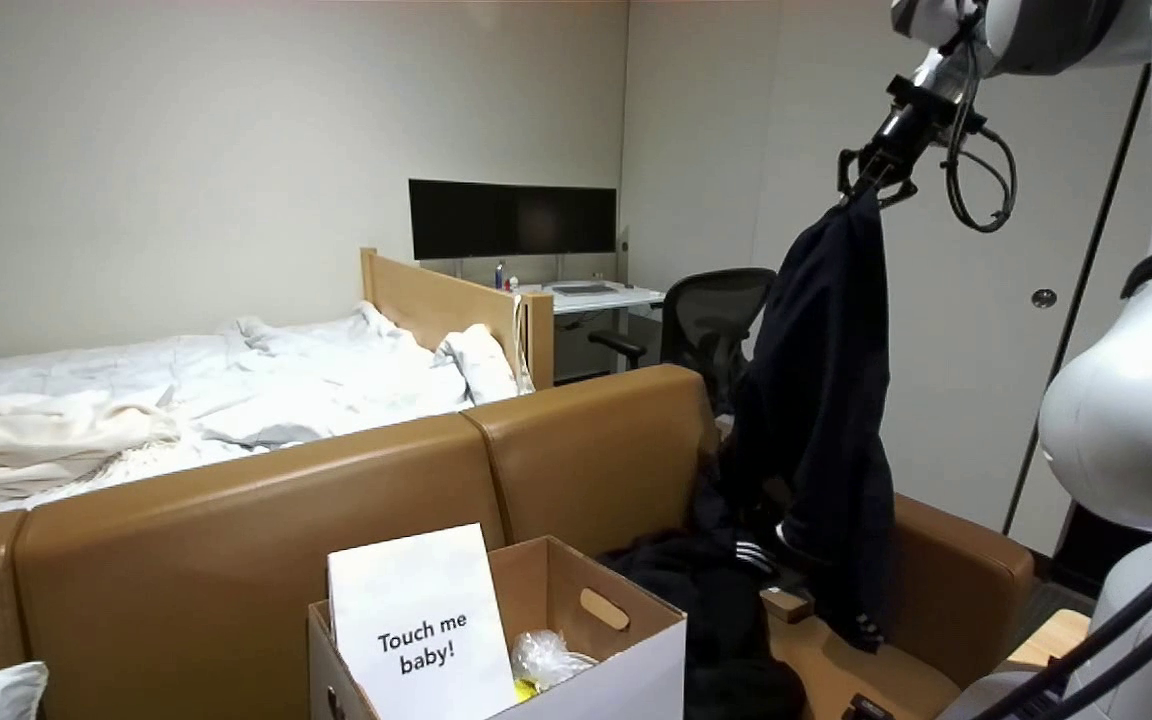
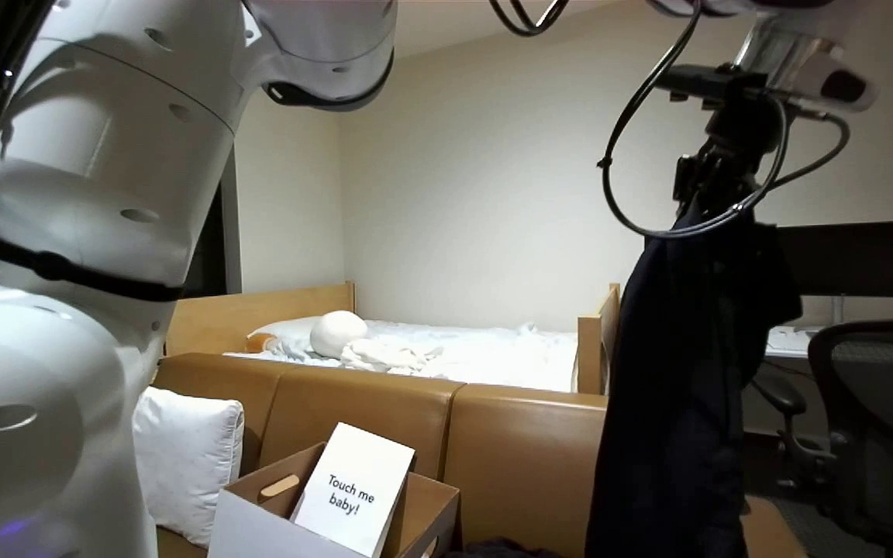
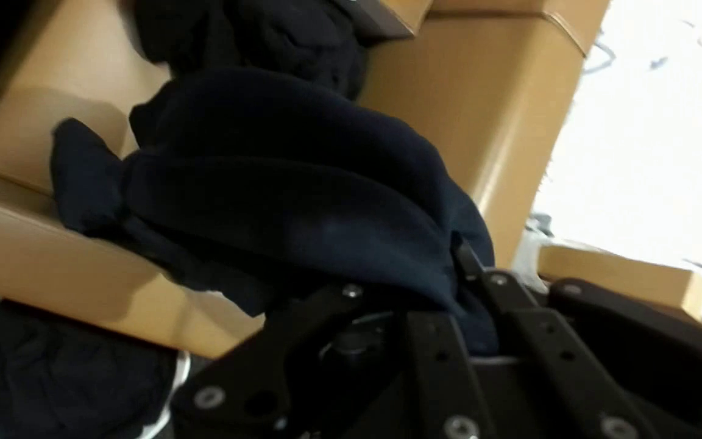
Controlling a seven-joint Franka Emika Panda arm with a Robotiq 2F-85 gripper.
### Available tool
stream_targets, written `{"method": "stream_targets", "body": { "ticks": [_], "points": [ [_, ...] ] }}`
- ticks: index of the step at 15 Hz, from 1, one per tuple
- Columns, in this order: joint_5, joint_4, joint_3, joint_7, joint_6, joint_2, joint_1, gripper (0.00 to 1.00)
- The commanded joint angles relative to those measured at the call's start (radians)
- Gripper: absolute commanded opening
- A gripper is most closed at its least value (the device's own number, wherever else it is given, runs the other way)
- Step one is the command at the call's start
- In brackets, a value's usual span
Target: Remove the black jersey and white paper bag out of the box
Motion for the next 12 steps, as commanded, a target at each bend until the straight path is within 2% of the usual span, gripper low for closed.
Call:
{"method": "stream_targets", "body": {
  "ticks": [1, 2, 3, 4, 7, 8, 12],
  "points": [
    [-0.171, -0.250, -0.003, -0.067, -0.057, -0.137, 0.072, 0.03],
    [-0.219, -0.300, -0.003, -0.085, -0.097, -0.172, 0.081, 0.03],
    [-0.230, -0.277, 0.002, -0.107, -0.155, -0.171, 0.065, 0.03],
    [-0.187, -0.193, 0.003, -0.061, -0.106, -0.076, 0.065, 0.11],
    [-0.209, -0.238, -0.005, -0.082, -0.146, -0.125, 0.069, 0.11],
    [-0.204, -0.265, -0.004, -0.080, -0.111, -0.143, 0.076, 0.03],
    [-0.043, -0.248, 0.026, 0.057, 0.034, 0.025, 0.092, 0.03]
  ]
}}
